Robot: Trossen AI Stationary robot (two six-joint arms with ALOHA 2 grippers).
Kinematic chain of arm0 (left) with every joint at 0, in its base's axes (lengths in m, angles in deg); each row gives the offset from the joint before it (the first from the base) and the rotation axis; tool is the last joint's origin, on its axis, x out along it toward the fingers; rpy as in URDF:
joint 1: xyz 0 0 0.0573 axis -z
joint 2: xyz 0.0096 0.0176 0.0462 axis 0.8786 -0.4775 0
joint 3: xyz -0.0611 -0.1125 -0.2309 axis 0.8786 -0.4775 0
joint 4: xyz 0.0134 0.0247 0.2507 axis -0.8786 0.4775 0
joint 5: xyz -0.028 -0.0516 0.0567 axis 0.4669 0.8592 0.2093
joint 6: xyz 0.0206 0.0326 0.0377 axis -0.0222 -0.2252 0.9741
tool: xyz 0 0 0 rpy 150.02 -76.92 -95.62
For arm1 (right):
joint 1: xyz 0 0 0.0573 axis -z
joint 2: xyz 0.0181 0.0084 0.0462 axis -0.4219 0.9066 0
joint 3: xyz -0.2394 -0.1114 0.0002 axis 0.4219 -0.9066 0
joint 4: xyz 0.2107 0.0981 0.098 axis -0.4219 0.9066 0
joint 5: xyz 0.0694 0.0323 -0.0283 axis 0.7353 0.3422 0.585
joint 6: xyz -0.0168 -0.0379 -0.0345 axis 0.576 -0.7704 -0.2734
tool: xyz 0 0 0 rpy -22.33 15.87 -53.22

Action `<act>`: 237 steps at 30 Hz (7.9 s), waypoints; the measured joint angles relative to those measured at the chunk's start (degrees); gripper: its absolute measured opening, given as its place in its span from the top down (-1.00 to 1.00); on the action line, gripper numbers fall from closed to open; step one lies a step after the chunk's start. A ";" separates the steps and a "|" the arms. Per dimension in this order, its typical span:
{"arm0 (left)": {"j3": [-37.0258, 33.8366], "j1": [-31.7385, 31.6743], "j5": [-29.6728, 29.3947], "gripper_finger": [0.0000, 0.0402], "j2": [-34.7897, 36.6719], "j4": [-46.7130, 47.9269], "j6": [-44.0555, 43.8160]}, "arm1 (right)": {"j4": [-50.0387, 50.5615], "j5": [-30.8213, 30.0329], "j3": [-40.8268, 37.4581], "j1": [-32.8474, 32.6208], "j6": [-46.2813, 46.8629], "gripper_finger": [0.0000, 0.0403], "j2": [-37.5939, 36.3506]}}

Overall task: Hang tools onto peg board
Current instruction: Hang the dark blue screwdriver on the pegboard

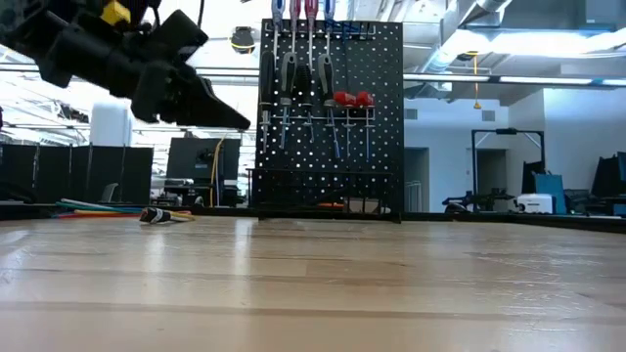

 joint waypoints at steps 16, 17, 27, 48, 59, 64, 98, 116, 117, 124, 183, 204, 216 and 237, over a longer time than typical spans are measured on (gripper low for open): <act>0.13 2.43 0.71 1.00 -6.80 -3.82 -4.00 | 18.19 4.11 20.09 1.13 0.62 0.58 21.66; 0.13 2.43 0.71 1.00 -6.80 -4.13 -4.02 | 18.61 2.95 20.09 1.13 0.91 0.72 21.69; 0.13 3.51 0.66 1.00 -6.81 -4.93 -3.76 | 19.61 -16.53 19.50 7.48 -18.40 0.93 13.76; 2.10 5.62 0.41 0.79 -8.82 -0.15 -5.82 | 8.50 -3.06 19.70 37.23 -80.69 0.75 20.38; 11.36 7.61 1.39 0.28 -22.94 -1.82 -3.93 | 13.07 -3.43 19.59 35.53 -74.53 0.34 13.54; 21.61 8.12 1.33 0.27 -29.86 6.83 -3.66 | 22.28 -6.16 19.59 32.90 -64.58 0.29 8.55; 28.13 -4.27 15.23 1.00 -23.94 9.23 -14.70 | 5.25 -47.13 2.89 0.42 -16.82 0.39 7.61; 8.41 -1.77 17.31 0.99 -14.80 -14.70 -14.89 | -11.98 -39.60 -0.72 10.25 -26.33 -0.31 7.62; 8.95 -1.54 16.50 0.99 -14.46 -10.23 -13.63 | -12.10 -39.17 -0.71 10.44 -26.35 -0.31 7.61; 18.20 3.35 5.10 0.99 -8.77 32.24 -4.79 | -11.47 -38.85 -0.70 10.53 -26.37 -0.31 7.59; -5.16 -1.44 15.89 1.00 -7.21 -28.78 -19.38 | -66.11 -29.73 -13.94 19.75 -47.98 -0.31 7.63; 5.12 4.46 18.75 1.00 -19.13 -51.32 -7.11 | -86.74 -13.22 -4.29 31.04 -74.83 0.04 7.63; 5.25 4.75 18.87 1.00 -19.13 -51.08 -6.70 | -80.31 -8.31 -1.05 32.01 -75.66 0.88 7.61; 5.29 4.64 11.31 0.46 -19.08 -25.08 -9.92 | -5.01 -7.53 16.39 58.56 -59.20 0.99 -21.99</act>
